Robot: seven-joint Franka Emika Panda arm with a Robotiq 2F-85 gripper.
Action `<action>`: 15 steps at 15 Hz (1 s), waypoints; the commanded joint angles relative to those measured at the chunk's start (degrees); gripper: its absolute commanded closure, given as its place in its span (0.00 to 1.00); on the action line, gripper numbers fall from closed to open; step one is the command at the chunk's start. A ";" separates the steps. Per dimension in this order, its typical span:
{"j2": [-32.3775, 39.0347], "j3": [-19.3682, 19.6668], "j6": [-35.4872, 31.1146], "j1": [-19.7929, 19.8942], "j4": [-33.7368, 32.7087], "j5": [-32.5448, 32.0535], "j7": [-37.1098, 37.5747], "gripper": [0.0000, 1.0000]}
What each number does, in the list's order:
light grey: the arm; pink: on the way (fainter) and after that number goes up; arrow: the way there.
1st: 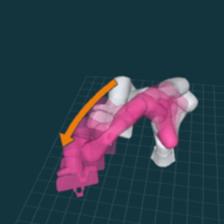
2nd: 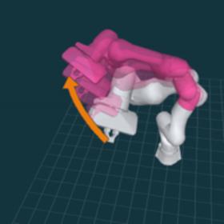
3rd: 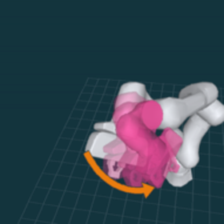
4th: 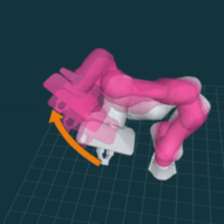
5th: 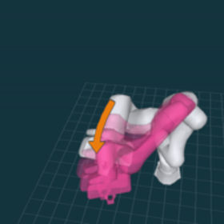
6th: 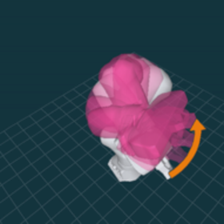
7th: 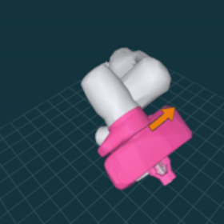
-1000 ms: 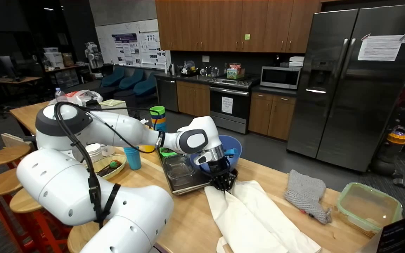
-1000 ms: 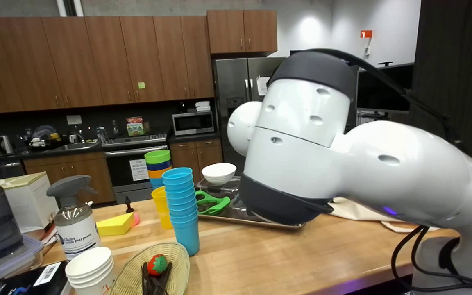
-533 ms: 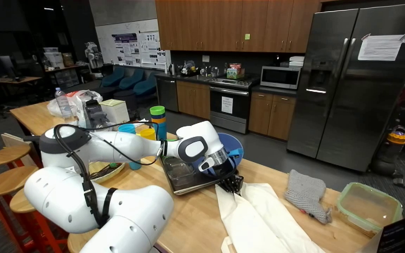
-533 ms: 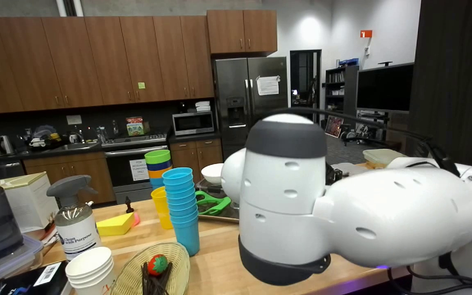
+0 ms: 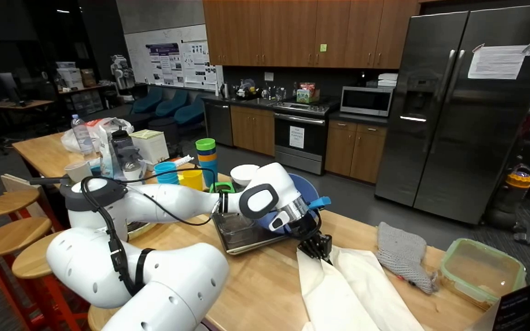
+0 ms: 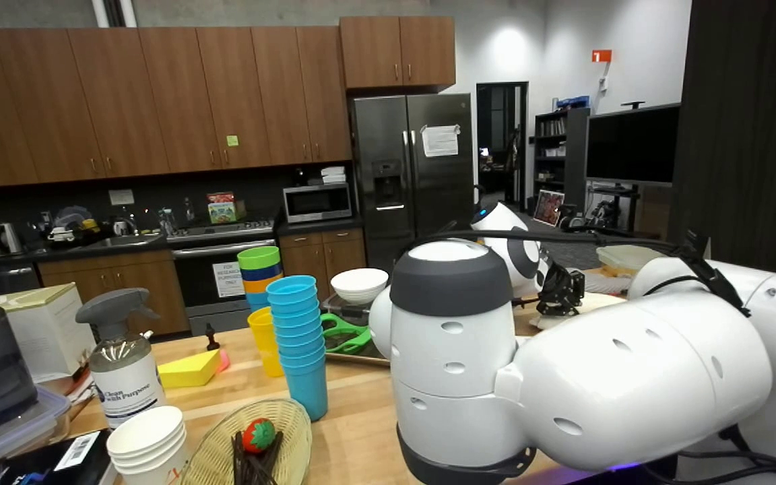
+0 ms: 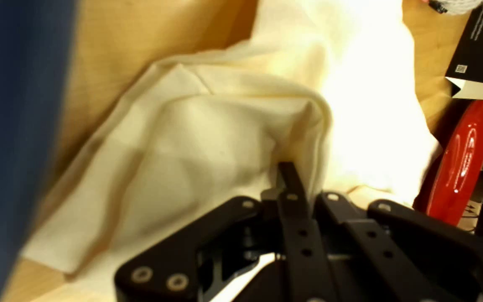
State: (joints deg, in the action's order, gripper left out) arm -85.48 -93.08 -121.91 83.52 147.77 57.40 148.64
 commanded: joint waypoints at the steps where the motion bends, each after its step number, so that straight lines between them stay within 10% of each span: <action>1: 0.19 -1.01 -5.86 -0.90 1.09 2.63 2.54 0.99; 15: 5.82 -2.25 -14.06 -8.36 1.42 21.07 -2.09 0.99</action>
State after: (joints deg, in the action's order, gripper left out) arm -82.93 -95.36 -133.85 76.78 148.25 76.04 147.80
